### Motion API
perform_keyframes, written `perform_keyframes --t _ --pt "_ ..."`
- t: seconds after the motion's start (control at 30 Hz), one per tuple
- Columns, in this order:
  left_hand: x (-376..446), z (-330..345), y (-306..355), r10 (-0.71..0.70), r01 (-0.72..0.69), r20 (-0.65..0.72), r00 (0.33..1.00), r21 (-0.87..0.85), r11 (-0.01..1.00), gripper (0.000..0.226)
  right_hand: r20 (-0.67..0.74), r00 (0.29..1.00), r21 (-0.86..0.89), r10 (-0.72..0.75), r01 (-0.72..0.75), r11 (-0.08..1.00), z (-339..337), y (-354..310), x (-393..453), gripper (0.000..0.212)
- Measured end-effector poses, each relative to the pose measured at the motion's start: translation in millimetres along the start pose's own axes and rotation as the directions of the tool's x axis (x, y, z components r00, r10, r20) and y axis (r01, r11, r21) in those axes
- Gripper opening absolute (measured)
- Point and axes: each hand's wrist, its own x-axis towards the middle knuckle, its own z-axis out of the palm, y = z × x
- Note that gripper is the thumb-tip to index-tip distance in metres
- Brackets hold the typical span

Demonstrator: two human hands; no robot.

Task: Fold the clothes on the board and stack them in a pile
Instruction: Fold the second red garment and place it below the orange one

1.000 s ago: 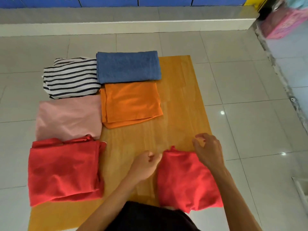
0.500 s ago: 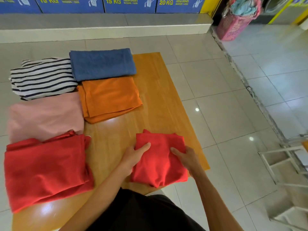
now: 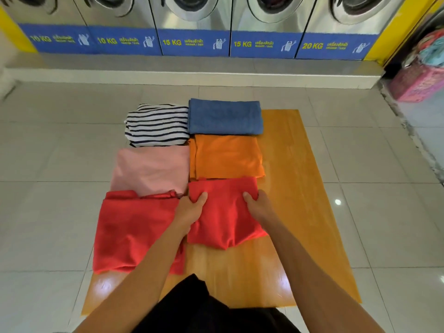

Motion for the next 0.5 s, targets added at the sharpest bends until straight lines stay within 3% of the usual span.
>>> perform_keyframes --t 0.17,0.27,0.5 --pt "1 3 6 -0.03 0.028 0.005 1.0 0.215 0.976 0.062 0.041 0.998 -0.033 0.043 -0.041 0.999 3 19 14 0.054" --pt "1 4 11 -0.029 0.02 0.028 0.999 0.297 0.955 0.058 0.064 0.997 -0.002 0.047 -0.047 0.999 -1 18 15 0.048" --pt "-13 0 21 0.079 -0.09 0.047 0.996 0.356 0.93 0.071 0.071 0.996 0.034 0.05 -0.052 0.998 -2 20 13 0.046"
